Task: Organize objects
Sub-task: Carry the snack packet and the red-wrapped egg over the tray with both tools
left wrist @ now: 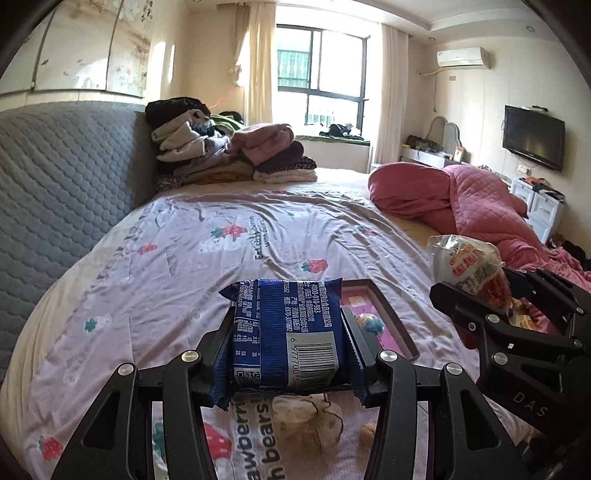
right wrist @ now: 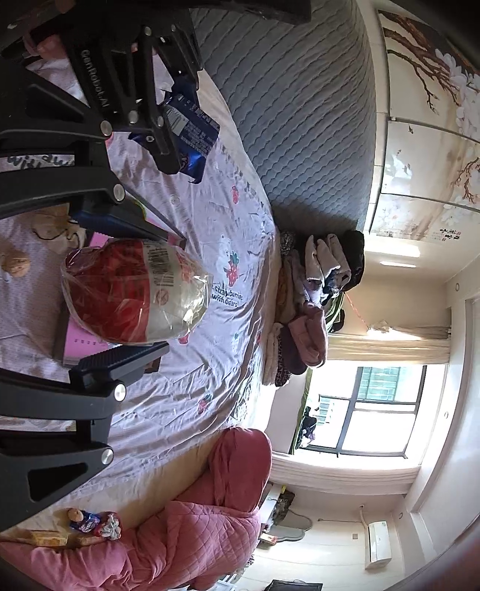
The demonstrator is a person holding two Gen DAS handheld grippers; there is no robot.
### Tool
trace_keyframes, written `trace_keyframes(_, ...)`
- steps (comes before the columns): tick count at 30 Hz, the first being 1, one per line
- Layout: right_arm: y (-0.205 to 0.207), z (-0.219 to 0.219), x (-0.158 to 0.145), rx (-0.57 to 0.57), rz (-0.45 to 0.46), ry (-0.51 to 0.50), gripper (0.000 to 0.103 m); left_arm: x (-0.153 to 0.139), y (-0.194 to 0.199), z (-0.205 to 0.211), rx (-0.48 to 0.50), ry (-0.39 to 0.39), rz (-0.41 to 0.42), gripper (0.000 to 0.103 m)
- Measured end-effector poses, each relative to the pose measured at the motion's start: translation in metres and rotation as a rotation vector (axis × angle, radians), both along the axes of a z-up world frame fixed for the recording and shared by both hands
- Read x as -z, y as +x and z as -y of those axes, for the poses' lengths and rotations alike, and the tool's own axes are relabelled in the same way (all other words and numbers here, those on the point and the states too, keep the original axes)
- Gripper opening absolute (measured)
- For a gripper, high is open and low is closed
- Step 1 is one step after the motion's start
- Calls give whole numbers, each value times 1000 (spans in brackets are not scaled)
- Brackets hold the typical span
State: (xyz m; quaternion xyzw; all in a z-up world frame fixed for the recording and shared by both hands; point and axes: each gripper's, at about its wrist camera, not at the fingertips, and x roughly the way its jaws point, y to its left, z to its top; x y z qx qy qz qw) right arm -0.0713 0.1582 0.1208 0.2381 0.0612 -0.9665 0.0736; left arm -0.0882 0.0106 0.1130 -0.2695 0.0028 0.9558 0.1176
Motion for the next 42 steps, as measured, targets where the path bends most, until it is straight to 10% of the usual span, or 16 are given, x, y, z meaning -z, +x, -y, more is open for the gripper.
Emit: trace_keyframes(42, -103, 1, 66, 0, 101, 38, 52, 65, -133, -5, -29, -20, 91, 53)
